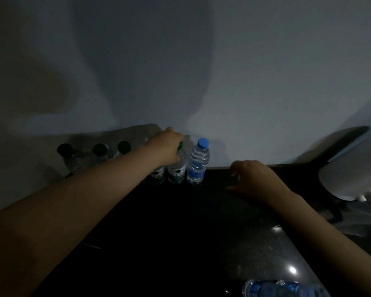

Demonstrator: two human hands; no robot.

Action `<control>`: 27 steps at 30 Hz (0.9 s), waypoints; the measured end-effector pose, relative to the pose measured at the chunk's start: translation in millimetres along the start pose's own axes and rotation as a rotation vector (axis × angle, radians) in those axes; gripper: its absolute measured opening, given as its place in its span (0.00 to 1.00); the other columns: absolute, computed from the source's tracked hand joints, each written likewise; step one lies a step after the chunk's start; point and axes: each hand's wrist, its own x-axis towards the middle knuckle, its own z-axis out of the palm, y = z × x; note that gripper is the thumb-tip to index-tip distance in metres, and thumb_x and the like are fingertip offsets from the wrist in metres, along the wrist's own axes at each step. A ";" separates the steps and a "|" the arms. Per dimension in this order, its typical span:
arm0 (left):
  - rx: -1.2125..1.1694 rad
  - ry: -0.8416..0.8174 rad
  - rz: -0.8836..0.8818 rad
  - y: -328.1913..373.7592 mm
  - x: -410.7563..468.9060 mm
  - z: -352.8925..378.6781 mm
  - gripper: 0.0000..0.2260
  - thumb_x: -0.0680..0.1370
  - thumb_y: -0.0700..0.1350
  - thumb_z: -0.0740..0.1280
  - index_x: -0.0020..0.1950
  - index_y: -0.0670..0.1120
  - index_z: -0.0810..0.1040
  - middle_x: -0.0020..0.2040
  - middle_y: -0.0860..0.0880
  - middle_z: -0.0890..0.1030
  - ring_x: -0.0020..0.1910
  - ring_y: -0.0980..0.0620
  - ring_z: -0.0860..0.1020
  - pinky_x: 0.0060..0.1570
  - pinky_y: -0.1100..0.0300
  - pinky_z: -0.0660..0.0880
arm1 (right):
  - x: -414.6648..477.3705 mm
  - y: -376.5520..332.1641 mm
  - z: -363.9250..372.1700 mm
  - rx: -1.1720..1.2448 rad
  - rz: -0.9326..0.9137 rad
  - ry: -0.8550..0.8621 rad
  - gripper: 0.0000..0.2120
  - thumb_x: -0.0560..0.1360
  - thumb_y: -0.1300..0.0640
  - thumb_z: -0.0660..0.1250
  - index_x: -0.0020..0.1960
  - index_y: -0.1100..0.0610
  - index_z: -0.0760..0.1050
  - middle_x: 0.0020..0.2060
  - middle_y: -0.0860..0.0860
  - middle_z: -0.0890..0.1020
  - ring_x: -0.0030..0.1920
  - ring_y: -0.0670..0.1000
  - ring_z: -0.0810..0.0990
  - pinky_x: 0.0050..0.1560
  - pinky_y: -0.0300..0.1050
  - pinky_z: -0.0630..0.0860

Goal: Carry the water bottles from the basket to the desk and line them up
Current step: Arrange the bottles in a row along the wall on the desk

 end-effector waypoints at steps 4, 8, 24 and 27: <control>-0.062 0.026 0.045 17.0 -40.5 0.9 0.16 0.71 0.47 0.71 0.56 0.46 0.75 0.52 0.46 0.72 0.50 0.46 0.75 0.50 0.53 0.75 | -39.9 1.3 -0.7 0.037 0.000 0.027 0.17 0.70 0.48 0.72 0.56 0.52 0.74 0.47 0.48 0.77 0.43 0.44 0.71 0.40 0.37 0.68; -0.164 0.045 0.116 42.6 -85.5 14.0 0.14 0.71 0.47 0.71 0.55 0.48 0.77 0.48 0.52 0.72 0.49 0.51 0.75 0.46 0.58 0.72 | -90.5 11.0 0.5 0.069 0.015 0.022 0.17 0.72 0.48 0.70 0.58 0.51 0.73 0.51 0.47 0.78 0.49 0.45 0.76 0.47 0.40 0.75; -0.225 -0.221 0.375 187.8 -180.7 80.3 0.24 0.74 0.51 0.70 0.68 0.52 0.70 0.62 0.53 0.72 0.57 0.55 0.74 0.57 0.57 0.75 | -264.9 76.6 27.4 0.212 0.313 0.122 0.14 0.72 0.51 0.71 0.56 0.49 0.75 0.51 0.46 0.79 0.49 0.44 0.78 0.50 0.41 0.77; -0.218 -0.220 0.416 210.4 -183.7 88.0 0.23 0.73 0.51 0.70 0.66 0.51 0.71 0.60 0.53 0.72 0.55 0.55 0.74 0.55 0.58 0.75 | -278.2 89.1 37.1 0.231 0.345 0.153 0.15 0.71 0.52 0.71 0.57 0.49 0.74 0.53 0.47 0.78 0.51 0.45 0.77 0.52 0.41 0.76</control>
